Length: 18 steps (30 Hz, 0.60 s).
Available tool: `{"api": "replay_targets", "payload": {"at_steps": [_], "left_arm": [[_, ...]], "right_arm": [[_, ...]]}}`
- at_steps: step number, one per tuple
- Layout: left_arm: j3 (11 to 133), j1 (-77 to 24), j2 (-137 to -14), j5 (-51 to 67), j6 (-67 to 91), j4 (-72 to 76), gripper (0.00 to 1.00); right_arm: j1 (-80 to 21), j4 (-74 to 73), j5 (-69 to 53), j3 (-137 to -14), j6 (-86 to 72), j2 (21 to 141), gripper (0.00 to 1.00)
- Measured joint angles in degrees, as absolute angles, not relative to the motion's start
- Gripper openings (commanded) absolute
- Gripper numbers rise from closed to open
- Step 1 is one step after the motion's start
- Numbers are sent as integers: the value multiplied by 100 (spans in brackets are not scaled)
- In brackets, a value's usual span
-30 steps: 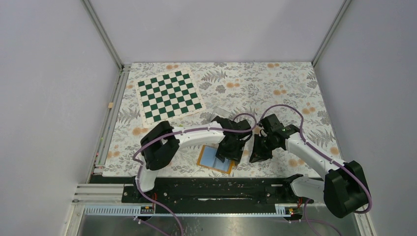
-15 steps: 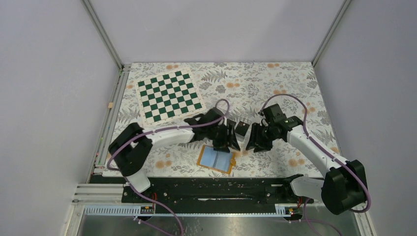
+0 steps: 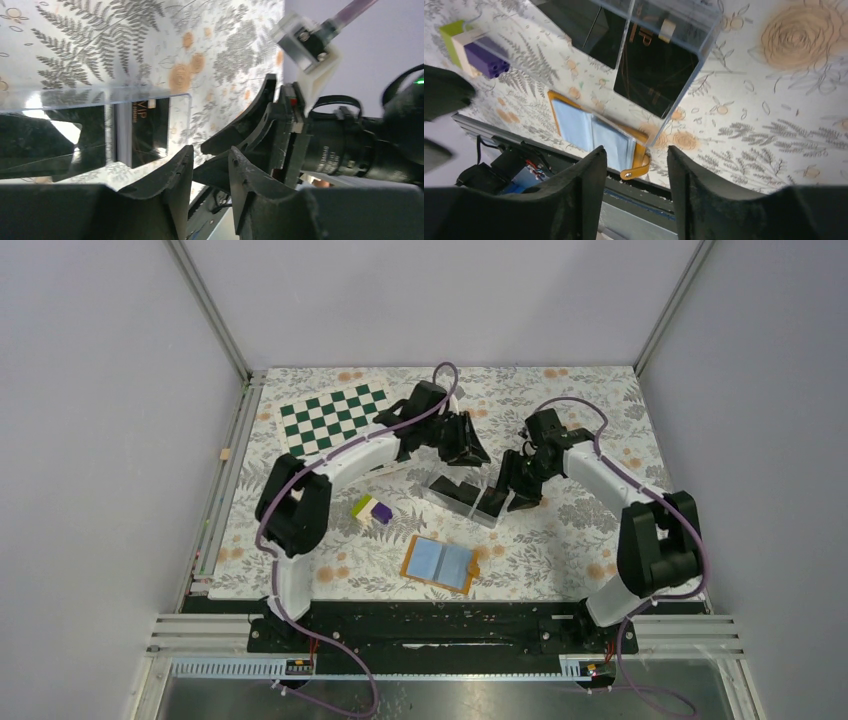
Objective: Put the credit cards into the card holder
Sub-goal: Pick up the credit card from the storage box.
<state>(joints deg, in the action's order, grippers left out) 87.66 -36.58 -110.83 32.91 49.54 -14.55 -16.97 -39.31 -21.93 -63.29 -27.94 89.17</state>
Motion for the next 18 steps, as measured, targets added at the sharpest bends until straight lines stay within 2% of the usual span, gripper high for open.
{"api": "replay_targets", "payload": {"at_steps": [3,7,18], "left_arm": [[9260,-3686,-11570,3280,4659,-2012,29],[9338,-3769,-12033,3273,4445,-2630,28],[9668,-4139,-12479,2943,4147,-3391,26]], "right_arm": [[-1691,-3983,-2163,-6587,-2727,9395,46],[-1691,-4012,-2126,-6672,-2633,9692,37],[-1686,-4051,-2056,-6672,-2493,9723,30]]}}
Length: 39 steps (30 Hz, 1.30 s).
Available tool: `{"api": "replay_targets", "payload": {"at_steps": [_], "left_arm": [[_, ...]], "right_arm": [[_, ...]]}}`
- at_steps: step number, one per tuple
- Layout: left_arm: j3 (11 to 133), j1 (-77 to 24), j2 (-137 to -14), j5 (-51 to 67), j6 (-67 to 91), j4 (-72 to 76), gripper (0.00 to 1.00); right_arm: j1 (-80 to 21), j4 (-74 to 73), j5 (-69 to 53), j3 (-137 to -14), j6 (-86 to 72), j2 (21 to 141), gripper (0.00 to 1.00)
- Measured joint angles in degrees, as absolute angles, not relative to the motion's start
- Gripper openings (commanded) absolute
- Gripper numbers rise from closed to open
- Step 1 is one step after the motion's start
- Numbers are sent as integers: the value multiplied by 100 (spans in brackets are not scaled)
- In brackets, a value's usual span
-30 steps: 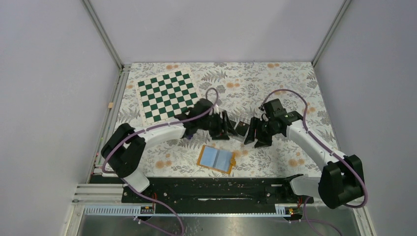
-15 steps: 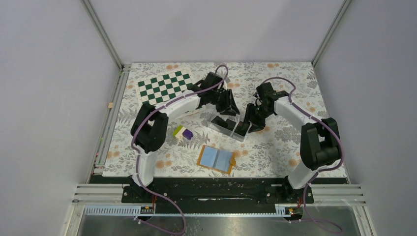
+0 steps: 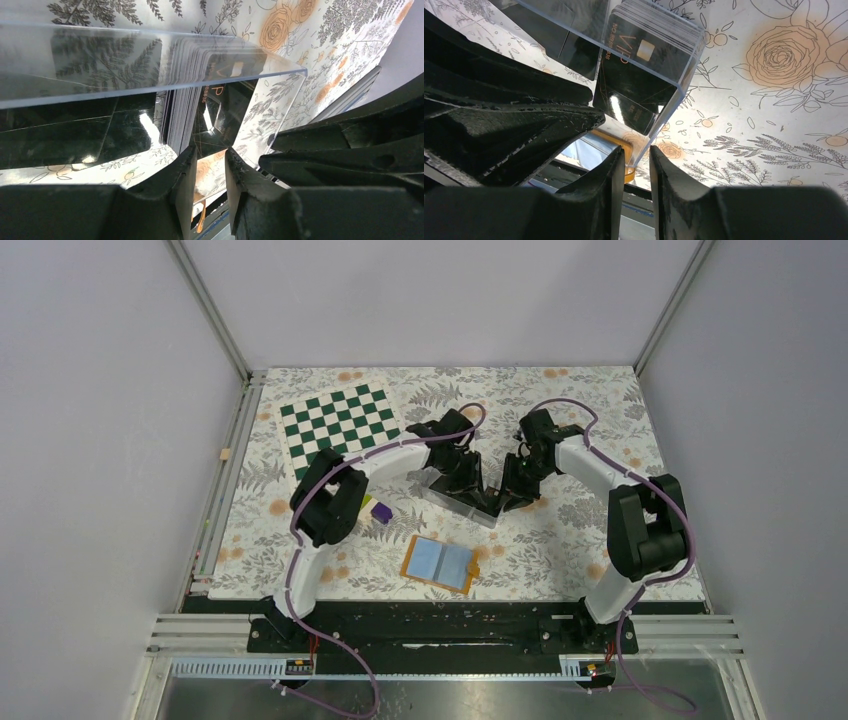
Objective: Put the credit cards into the card holder
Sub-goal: Pick up the credit card from the storage box.
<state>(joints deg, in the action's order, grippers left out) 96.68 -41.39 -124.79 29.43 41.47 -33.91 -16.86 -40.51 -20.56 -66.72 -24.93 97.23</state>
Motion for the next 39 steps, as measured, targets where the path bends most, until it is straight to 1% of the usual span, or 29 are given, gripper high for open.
{"api": "replay_targets", "payload": {"at_steps": [4,7,10,12,15,19,23,29,39], "left_arm": [[9773,-4141,-12564,2845,4084,-3435,19],[9865,-4136,-12669,2781,4040,-3516,19],[10005,-4145,-12776,2670,3997,-3662,22],[10097,-4156,-12825,2620,3962,-3728,21],[10254,-4178,-12901,2604,3927,-3798,16],[10374,-4209,-12962,2563,3881,-3883,6],[10392,-4213,-12962,2547,3881,-3927,2],[10392,-4217,-12962,2563,3896,-3911,0],[10392,-4287,-12914,2388,3881,-3916,0]], "right_arm": [[-1686,-4053,-2051,-6672,-2436,9769,26],[-1686,-4060,-2051,-6672,-2408,9810,24],[-1686,-4075,-2053,-6672,-2377,9854,24],[-1686,-4091,-2053,-6672,-2373,9856,23],[-1686,-4093,-2056,-6672,-2359,9859,23],[-1684,-4115,-2053,-6672,-2333,9863,22],[-1682,-4136,-2053,-6672,-2311,9874,22],[-1682,-4156,-2053,-6672,-2287,9880,21],[-1673,-4174,-2053,-6670,-2272,9880,21]]}}
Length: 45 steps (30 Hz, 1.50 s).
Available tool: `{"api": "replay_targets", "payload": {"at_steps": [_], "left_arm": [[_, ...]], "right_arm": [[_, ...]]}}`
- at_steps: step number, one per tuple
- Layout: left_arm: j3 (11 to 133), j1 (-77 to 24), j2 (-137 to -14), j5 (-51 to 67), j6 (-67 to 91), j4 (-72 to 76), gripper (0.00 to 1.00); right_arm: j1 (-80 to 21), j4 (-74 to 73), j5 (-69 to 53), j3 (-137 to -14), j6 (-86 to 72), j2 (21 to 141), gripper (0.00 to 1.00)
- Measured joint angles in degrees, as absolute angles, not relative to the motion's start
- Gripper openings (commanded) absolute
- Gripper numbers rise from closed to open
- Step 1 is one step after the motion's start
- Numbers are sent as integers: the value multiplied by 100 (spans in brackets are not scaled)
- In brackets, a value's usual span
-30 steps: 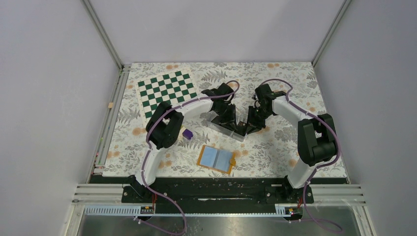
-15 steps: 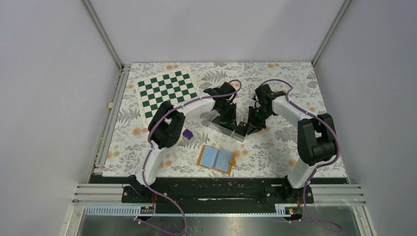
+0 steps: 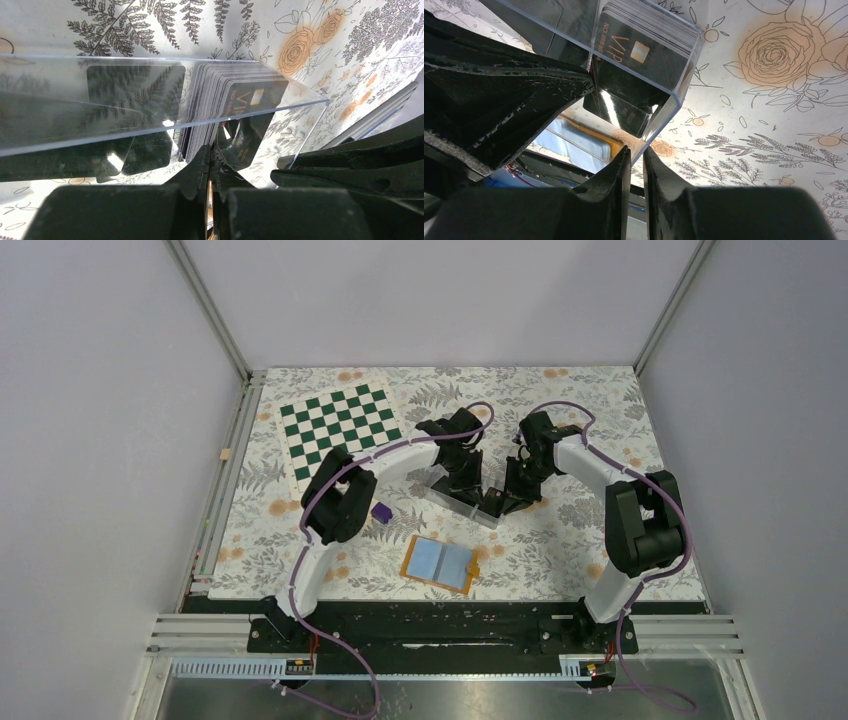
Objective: Put the credit cards into the card holder
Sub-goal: Pick up the credit card from the storage box.
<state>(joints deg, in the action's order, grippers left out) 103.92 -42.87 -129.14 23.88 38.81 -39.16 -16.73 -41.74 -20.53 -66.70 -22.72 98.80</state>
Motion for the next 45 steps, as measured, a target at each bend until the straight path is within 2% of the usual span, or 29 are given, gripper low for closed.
{"api": "replay_targets", "payload": {"at_steps": [4,23,29,38,45], "left_arm": [[10431,-4364,-12873,2174,3826,-3986,2],[11185,-4737,-12875,1581,3365,-4700,38],[11301,-4792,-12925,1529,3280,-4775,38],[11397,-4777,-13174,1391,3234,-4974,26],[11306,-4722,-13128,1520,3256,-4873,25]], "right_arm": [[-1671,-4180,-2056,-6670,-2272,9880,20],[-1671,-4180,-2062,-6670,-2257,9885,21],[-1671,-4180,-2064,-6670,-2239,9885,21],[-1671,-4178,-2067,-6667,-2226,9885,21],[-1671,-4180,-2067,-6667,-2226,9885,21]]}}
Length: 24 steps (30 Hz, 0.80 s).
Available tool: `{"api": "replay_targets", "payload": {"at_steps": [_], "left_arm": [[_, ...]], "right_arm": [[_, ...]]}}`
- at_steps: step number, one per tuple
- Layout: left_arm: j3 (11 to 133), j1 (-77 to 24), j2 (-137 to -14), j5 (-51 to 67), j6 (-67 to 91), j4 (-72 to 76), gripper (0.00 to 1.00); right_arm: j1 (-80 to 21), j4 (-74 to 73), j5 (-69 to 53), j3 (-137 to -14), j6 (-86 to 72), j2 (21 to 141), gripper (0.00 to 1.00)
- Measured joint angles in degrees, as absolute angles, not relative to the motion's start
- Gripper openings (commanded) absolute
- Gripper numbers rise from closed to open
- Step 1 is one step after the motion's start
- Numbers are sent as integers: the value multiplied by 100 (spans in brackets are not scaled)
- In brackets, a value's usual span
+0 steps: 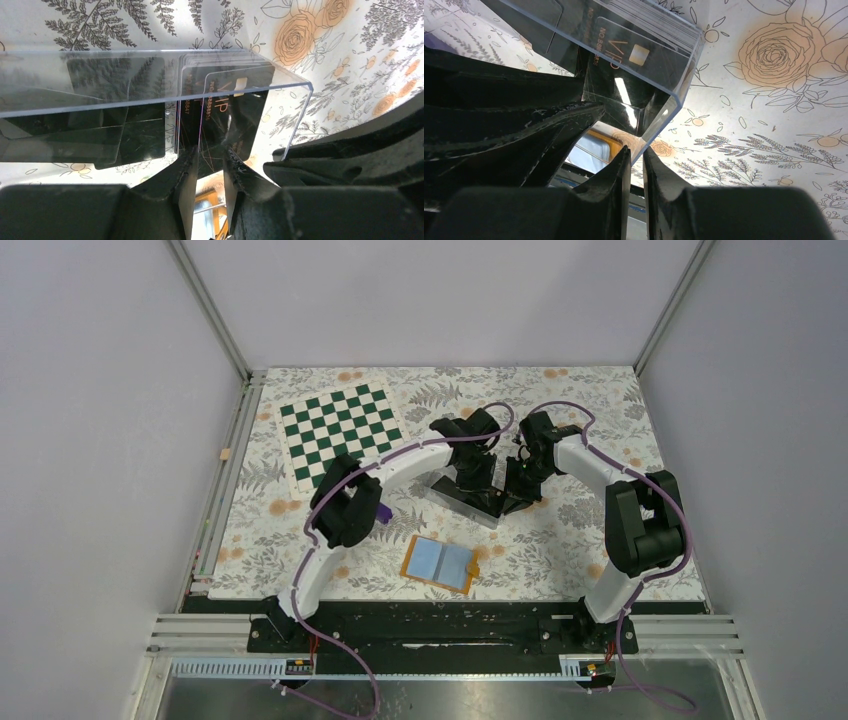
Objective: Put the credit cards into the card holder
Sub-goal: Pick up the credit card from the storage box.
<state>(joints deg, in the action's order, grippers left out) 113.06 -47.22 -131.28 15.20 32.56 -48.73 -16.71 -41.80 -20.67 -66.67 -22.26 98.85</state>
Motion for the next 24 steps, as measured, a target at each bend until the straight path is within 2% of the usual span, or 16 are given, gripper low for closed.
{"api": "replay_targets", "payload": {"at_steps": [16,18,22,24], "left_arm": [[10460,-4670,-12521,2364,3671,-3828,23],[10431,-4676,-12534,2379,3715,-3822,18],[10412,-4683,-12562,2368,3769,-3820,0],[10409,-4683,-12567,2351,3774,-3824,0]], "right_arm": [[-1669,-4180,-2067,-6667,-2224,9885,21],[-1669,-4180,-2067,-6667,-2224,9885,21],[-1669,-4180,-2067,-6667,-2220,9885,21],[-1667,-4182,-2067,-6667,-2206,9885,22]]}}
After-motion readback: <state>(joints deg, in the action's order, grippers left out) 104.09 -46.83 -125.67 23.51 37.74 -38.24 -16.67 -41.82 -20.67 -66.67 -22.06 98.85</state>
